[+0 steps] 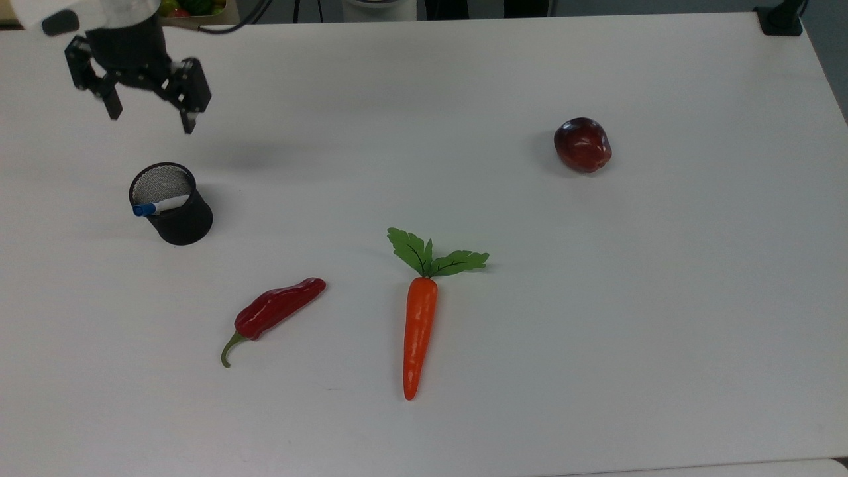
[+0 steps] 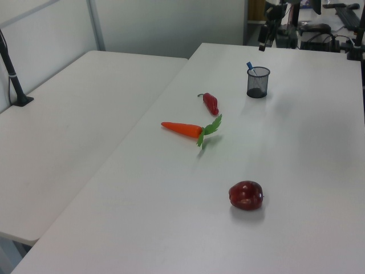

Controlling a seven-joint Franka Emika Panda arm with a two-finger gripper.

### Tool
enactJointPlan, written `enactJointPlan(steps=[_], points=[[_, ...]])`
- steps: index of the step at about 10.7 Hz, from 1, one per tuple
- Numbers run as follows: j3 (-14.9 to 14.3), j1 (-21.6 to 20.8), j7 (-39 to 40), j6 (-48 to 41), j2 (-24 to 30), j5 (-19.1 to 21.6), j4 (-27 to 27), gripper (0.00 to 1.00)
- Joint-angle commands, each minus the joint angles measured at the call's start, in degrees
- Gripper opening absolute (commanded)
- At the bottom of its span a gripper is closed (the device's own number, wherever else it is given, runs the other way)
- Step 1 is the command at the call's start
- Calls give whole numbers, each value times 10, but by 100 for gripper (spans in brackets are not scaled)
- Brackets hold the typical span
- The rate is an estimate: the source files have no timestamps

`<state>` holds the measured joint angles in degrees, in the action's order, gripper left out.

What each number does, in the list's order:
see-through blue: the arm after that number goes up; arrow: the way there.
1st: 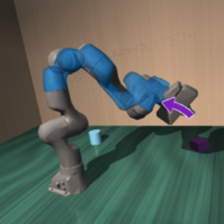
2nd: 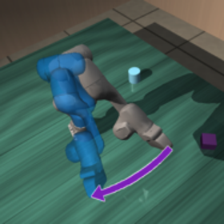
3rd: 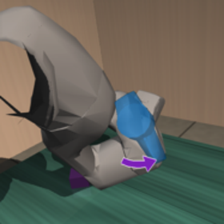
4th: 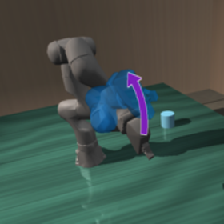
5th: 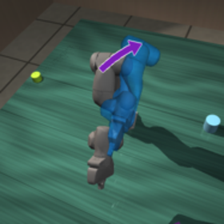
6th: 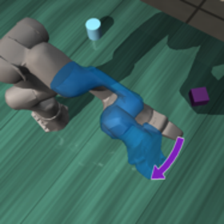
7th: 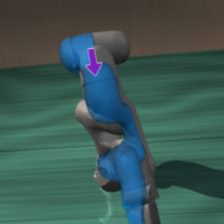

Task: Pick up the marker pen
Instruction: 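Move the open gripper over the black mesh pen cup and lower it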

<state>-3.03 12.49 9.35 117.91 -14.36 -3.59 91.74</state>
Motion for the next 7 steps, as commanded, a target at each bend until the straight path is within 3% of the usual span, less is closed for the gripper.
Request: enactJointPlan(steps=[1,5,7], points=[[1,16,4,66,-34,9,-7,92],[1,16,2,151,-92,9,-6,58],[1,16,2,173,-101,9,-3,46]])
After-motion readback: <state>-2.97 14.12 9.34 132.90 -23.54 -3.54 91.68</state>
